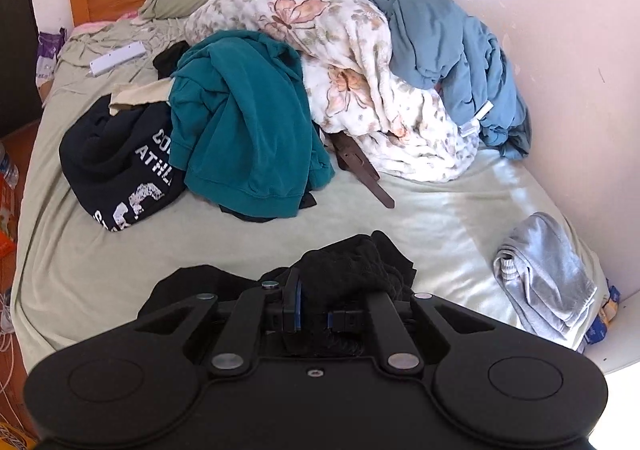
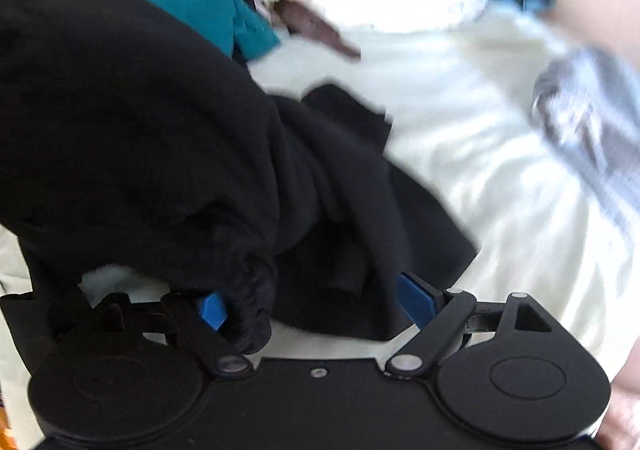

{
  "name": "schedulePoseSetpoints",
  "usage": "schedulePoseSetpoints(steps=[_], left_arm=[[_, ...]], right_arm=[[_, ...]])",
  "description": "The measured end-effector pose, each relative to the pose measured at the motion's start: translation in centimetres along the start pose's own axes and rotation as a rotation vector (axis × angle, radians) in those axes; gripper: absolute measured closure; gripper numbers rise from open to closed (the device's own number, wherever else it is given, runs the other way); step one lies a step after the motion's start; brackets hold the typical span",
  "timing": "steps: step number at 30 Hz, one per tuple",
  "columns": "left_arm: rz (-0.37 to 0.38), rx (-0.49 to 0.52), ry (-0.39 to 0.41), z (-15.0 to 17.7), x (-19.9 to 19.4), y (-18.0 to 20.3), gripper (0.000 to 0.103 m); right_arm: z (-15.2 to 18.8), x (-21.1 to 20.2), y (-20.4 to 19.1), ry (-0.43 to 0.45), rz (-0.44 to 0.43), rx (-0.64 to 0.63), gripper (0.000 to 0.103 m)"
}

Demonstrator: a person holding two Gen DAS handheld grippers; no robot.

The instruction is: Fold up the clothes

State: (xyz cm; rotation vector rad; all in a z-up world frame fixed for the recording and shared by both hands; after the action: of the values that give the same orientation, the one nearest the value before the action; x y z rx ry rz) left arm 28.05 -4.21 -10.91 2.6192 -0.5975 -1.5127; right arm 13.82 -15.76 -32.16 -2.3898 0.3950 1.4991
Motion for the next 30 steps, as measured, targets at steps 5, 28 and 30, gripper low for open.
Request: schedulePoseSetpoints(steps=[5,28,30], left_arm=[[-0.002,-0.012,0.004,0.3,-0.2,-0.7,0.092],[-0.022,-0.077,-0.012,6.6,-0.5,-4.6,0.089],[-0.046,-0.105,-0.035,7.6,0.6,-4.9,0.089]], right_arm=[[-0.7,0.5,-0.7,-0.019,-0.069,-0.055,0.087],[-16.0,-18.8,4.2,0.338,-0.137,-0.323,0.094],[-16.2,-19.2,3.6,0.338,-0.143,-0.358,0.094]])
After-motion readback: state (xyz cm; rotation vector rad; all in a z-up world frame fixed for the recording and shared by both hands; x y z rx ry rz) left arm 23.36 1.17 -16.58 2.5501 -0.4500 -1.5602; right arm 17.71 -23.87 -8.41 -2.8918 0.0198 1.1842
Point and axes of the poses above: each gripper's, at about its wrist camera, not at the fingertips, and x roughly the way its jaws point, y to its right, z to its underside, the point moved 7 cm from there along x, roughly the way its jaws point, and after that the axes turned 10 degrees about -x, right-handed, at the moved point
